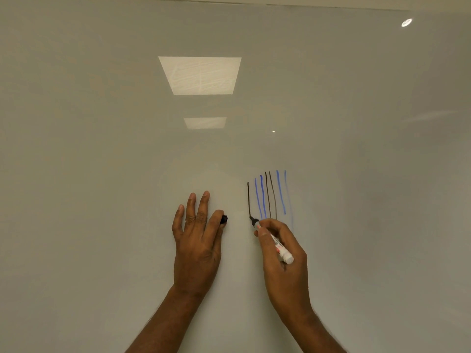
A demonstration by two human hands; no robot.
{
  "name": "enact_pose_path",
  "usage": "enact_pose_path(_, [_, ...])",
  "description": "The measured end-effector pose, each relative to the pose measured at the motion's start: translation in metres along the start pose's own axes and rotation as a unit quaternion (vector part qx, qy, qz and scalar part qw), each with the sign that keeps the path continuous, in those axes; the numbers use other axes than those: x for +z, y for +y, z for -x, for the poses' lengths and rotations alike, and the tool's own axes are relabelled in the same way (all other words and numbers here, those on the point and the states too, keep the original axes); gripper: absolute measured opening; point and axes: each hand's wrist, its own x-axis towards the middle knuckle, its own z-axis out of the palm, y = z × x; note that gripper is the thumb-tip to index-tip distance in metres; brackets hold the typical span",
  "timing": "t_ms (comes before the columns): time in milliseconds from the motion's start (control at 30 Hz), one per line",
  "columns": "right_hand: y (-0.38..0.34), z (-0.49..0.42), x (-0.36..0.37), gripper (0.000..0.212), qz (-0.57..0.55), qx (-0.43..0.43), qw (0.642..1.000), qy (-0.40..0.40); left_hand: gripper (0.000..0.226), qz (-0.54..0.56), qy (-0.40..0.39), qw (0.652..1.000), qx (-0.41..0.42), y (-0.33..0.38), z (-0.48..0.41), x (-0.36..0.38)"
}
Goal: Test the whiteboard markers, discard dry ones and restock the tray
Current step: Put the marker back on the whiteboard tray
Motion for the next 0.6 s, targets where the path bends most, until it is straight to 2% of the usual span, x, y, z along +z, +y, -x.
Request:
enact_pose_path(167, [0.011, 0.015, -0.007, 0.036, 0.014, 0.011, 1.0, 0.01, 0.021, -0.005, 0.003, 1.0, 0.0, 0.0, 0.001, 0.0])
enact_pose_path(400, [-0.026, -0.021, 0.008, 0.019, 0.0, -0.07, 0.998, -0.012, 0.022, -0.009, 0.003, 1.0, 0.002, 0.0, 0.0, 0.0])
enact_pose_path(600, [-0.027, -0.034, 0.018, 0.023, 0.034, -0.091, 0.995, -0.02, 0.021, -0.007, 0.001, 1.0, 0.001, 0.001, 0.0, -0.001])
